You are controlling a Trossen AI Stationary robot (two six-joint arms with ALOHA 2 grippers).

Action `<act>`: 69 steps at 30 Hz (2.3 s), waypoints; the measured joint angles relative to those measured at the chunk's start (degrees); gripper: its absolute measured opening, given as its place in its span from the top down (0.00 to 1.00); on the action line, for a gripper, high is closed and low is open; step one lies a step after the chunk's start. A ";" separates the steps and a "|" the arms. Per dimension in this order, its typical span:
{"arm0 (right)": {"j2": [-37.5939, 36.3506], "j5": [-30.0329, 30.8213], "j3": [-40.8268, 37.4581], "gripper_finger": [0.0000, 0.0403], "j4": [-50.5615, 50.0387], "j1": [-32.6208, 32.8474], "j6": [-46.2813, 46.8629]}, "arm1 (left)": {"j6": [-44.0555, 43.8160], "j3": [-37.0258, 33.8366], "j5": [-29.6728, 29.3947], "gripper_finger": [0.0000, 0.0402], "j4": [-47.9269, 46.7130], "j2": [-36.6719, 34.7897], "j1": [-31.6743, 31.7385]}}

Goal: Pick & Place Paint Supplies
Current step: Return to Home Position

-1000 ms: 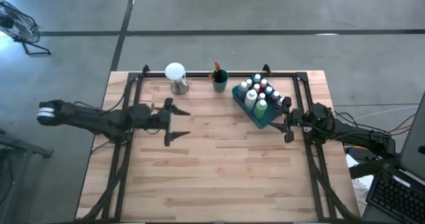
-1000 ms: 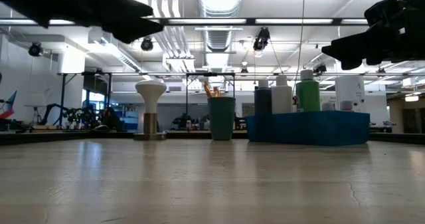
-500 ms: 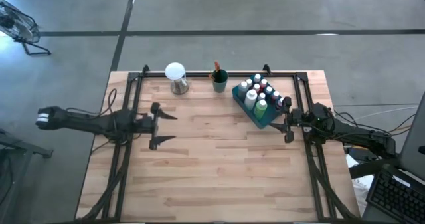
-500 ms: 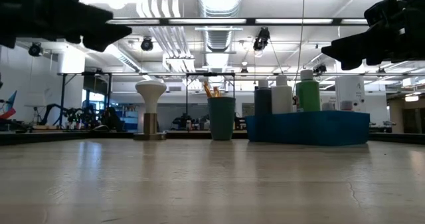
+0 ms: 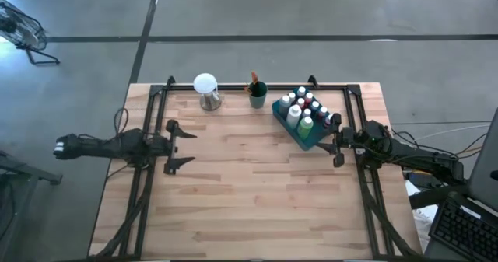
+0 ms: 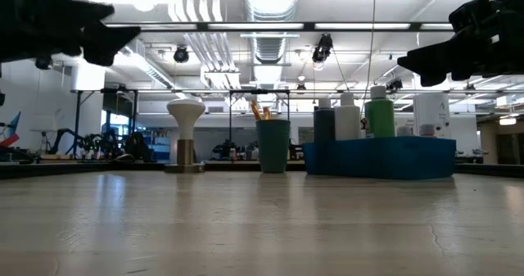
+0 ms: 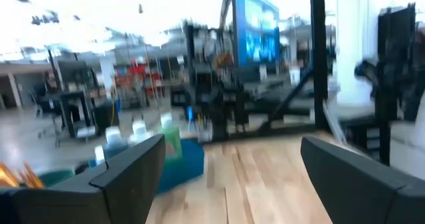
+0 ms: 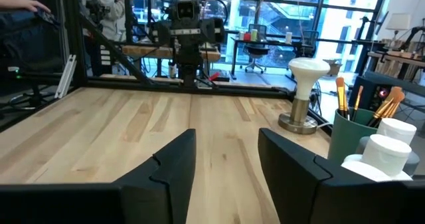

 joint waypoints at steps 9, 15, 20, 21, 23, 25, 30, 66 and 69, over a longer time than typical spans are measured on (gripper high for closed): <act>0.00 0.00 0.00 0.67 -0.05 0.01 -0.02 | 0.17 -0.07 0.27 0.11 -11.50 -6.74 0.02; 0.00 0.01 0.00 0.71 -0.15 0.00 -0.01 | -0.36 0.00 0.71 0.11 -17.42 -8.99 0.07; 0.00 0.02 0.00 0.74 -0.22 0.00 -0.02 | -2.57 0.00 0.63 0.11 -17.34 -11.04 0.07; 0.00 0.02 0.00 0.74 -0.24 0.02 -0.02 | -2.78 0.00 0.56 0.11 -17.10 -10.98 0.07; 0.02 0.02 0.00 0.76 -0.24 0.00 -0.02 | -2.87 0.00 0.47 0.11 -16.83 -10.67 0.07; 0.02 0.02 0.00 0.77 -0.24 0.02 -0.02 | -2.95 0.00 0.24 0.11 -16.75 -10.65 0.07; 0.02 0.02 0.00 0.81 -0.24 0.00 -0.02 | -2.97 0.00 0.25 0.11 -16.77 -10.37 0.07; 0.02 0.02 0.00 0.79 -0.24 0.01 -0.02 | -2.95 0.04 0.30 0.11 -16.68 -10.04 0.09; 0.02 0.02 0.00 0.77 -0.24 0.00 -0.01 | -2.95 0.04 0.30 0.11 -16.68 -10.04 0.09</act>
